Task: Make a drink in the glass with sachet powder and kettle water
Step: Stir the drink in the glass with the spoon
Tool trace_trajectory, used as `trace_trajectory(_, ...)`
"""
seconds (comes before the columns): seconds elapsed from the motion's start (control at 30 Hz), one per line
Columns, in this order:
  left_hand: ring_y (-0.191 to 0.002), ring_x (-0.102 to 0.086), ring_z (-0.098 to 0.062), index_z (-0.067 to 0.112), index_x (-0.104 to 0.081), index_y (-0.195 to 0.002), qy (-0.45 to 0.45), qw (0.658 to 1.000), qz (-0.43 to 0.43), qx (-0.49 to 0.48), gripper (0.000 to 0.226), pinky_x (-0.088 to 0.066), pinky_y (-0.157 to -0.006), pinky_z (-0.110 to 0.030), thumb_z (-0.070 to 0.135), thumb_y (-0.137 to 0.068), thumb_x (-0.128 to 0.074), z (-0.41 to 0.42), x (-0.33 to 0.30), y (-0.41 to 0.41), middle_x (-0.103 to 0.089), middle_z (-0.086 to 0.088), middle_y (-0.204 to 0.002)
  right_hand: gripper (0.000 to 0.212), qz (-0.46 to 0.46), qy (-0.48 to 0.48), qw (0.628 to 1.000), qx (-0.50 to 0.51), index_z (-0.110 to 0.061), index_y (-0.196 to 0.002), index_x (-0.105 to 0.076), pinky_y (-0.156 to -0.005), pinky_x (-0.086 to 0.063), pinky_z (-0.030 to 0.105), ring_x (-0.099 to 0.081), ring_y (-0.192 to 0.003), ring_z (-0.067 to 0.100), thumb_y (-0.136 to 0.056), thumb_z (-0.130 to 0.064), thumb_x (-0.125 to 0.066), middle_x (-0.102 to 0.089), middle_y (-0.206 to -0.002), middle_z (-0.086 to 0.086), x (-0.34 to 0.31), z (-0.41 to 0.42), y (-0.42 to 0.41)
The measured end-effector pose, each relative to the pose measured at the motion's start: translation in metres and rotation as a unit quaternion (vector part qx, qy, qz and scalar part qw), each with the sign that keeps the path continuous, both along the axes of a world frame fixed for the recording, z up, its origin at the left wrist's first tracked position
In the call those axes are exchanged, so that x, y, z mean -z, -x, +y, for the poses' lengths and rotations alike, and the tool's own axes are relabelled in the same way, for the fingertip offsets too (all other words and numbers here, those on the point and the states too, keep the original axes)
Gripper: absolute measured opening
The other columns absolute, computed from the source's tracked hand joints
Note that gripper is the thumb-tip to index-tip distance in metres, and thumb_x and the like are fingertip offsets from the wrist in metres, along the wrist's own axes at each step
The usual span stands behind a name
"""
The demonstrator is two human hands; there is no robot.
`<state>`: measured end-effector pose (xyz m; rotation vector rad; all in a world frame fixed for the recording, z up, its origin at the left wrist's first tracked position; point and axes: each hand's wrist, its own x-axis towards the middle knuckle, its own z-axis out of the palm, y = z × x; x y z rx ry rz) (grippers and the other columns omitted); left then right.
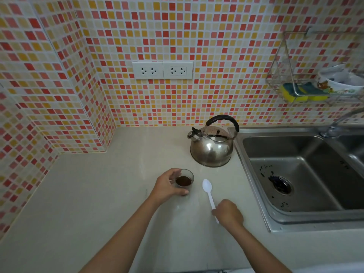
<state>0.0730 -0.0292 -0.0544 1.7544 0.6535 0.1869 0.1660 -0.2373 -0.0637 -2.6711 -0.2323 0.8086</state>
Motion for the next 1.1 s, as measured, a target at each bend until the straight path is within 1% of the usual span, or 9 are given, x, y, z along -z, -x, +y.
trace_trajectory(0.13,-0.111,-0.062,-0.006,0.032,-0.063,-0.109,-0.001,1.000,-0.005,-0.012,0.075,-0.041,-0.085,-0.010,0.024,-0.042,-0.095,0.000,0.002,-0.001,-0.068,0.011,-0.113,0.007,-0.032,-0.127,0.986,0.105,-0.010,-0.082,-0.066,-0.063,-0.053,0.030,-0.068,-0.070,0.026,-0.080,-0.015,-0.061,-0.072,-0.085,0.009,-0.012,-0.004,-0.007)
trace_trajectory(0.23,-0.111,-0.062,-0.005,0.030,-0.064,-0.111,-0.002,1.000,-0.007,-0.015,0.074,-0.041,-0.086,-0.010,0.021,-0.045,-0.095,-0.001,0.003,0.000,-0.068,0.010,-0.114,0.006,-0.080,-0.292,0.937,0.171,-0.006,-0.073,-0.065,-0.052,-0.051,0.030,-0.065,-0.050,0.023,-0.078,-0.002,-0.063,-0.072,-0.074,0.017,-0.033,-0.008,-0.013)
trace_trajectory(0.33,-0.110,-0.062,-0.006,0.024,-0.064,-0.113,-0.003,1.000,-0.010,-0.017,0.073,-0.041,-0.083,-0.007,0.017,-0.047,-0.094,-0.002,0.005,-0.001,-0.068,0.008,-0.113,0.017,-0.142,-0.424,0.882,0.149,-0.014,-0.069,-0.067,-0.050,-0.048,0.025,-0.065,-0.053,0.024,-0.080,-0.001,-0.063,-0.069,-0.068,0.013,-0.066,-0.010,-0.019)
trace_trajectory(0.5,-0.105,-0.062,-0.005,0.021,-0.065,-0.116,-0.009,1.000,-0.003,-0.014,0.075,-0.042,-0.083,-0.008,0.020,-0.047,-0.094,-0.003,0.004,0.000,-0.067,0.010,-0.112,0.025,-0.178,-0.519,0.835,0.031,-0.027,-0.073,-0.065,-0.055,-0.050,0.015,-0.061,-0.055,0.008,-0.086,-0.006,-0.062,-0.066,-0.064,-0.004,-0.111,0.002,-0.023)
trace_trajectory(0.63,-0.100,-0.064,-0.008,0.026,-0.066,-0.111,-0.028,0.999,0.002,-0.016,0.071,-0.045,-0.080,-0.010,0.025,-0.044,-0.091,-0.003,0.001,-0.001,-0.069,0.009,-0.109,0.025,-0.142,-0.494,0.850,-0.118,-0.027,-0.077,-0.068,-0.055,-0.049,0.012,-0.060,-0.059,-0.001,-0.086,-0.004,-0.062,-0.066,-0.064,-0.011,-0.118,0.026,-0.017)
trace_trajectory(0.73,-0.099,-0.065,-0.008,0.028,-0.067,-0.109,-0.038,0.999,0.001,-0.016,0.071,-0.048,-0.084,-0.014,0.028,-0.042,-0.090,-0.005,-0.002,-0.001,-0.071,0.011,-0.105,0.013,-0.145,-0.406,0.870,-0.240,-0.018,-0.084,-0.071,-0.061,-0.051,0.027,-0.058,-0.062,0.005,-0.089,-0.013,-0.060,-0.067,-0.073,-0.006,-0.112,0.047,-0.011)
trace_trajectory(0.8,-0.099,-0.065,-0.007,0.030,-0.067,-0.107,-0.035,0.999,0.004,-0.018,0.070,-0.049,-0.085,-0.015,0.029,-0.041,-0.090,-0.006,-0.003,-0.001,-0.071,0.012,-0.103,0.018,-0.163,-0.359,0.871,-0.293,-0.013,-0.086,-0.071,-0.066,-0.050,0.033,-0.056,-0.066,0.011,-0.093,-0.020,-0.056,-0.069,-0.079,0.000,-0.107,0.055,-0.012)
trace_trajectory(0.93,-0.094,-0.066,-0.003,0.032,-0.068,-0.104,-0.031,0.999,0.013,-0.028,0.067,-0.047,-0.073,-0.003,0.019,-0.043,-0.092,-0.007,-0.005,-0.001,-0.072,0.012,-0.101,0.017,-0.151,-0.329,0.887,-0.288,-0.011,-0.081,-0.069,-0.064,-0.050,0.038,-0.058,-0.067,0.020,-0.091,-0.017,-0.057,-0.067,-0.073,0.007,-0.099,0.064,-0.022)
trace_trajectory(1.1,-0.084,-0.068,0.003,0.031,-0.070,-0.100,-0.025,0.999,0.016,-0.029,0.065,-0.048,-0.070,-0.004,0.011,-0.043,-0.091,-0.008,-0.010,-0.001,-0.074,0.014,-0.093,0.016,-0.098,-0.341,0.886,-0.300,-0.011,-0.083,-0.071,-0.064,-0.048,0.034,-0.061,-0.071,0.022,-0.090,-0.016,-0.058,-0.069,-0.075,0.010,-0.096,0.072,-0.017)
